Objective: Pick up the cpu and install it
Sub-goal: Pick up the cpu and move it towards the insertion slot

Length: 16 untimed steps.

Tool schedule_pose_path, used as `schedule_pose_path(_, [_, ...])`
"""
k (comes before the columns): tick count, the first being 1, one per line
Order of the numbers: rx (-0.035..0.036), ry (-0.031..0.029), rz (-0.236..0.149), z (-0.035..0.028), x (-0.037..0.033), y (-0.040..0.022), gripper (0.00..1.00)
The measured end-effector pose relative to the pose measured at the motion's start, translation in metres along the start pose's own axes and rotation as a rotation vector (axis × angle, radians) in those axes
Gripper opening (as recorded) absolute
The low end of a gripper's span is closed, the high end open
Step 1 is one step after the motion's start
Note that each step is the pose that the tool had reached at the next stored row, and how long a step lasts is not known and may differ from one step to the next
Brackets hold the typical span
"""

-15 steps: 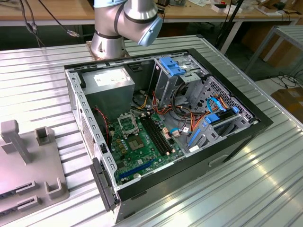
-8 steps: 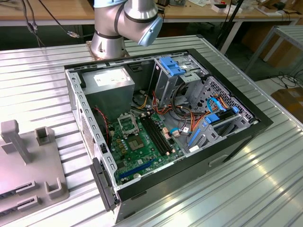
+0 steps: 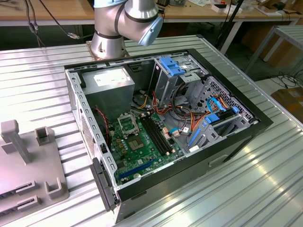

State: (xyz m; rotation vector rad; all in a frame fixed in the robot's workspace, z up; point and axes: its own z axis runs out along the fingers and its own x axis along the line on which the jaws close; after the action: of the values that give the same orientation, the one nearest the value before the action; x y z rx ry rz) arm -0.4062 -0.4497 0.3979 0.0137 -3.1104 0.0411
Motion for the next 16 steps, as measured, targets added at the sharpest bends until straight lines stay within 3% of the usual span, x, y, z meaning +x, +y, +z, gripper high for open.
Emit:
schedule_pose_path(9, [0.0000, 0.0002, 0.000, -0.0004, -0.0128, -0.0001, 0.47])
schedule_pose_path(16, [0.0000, 0.0003, 0.000, -0.0005, -0.0152, -0.0001, 0.47])
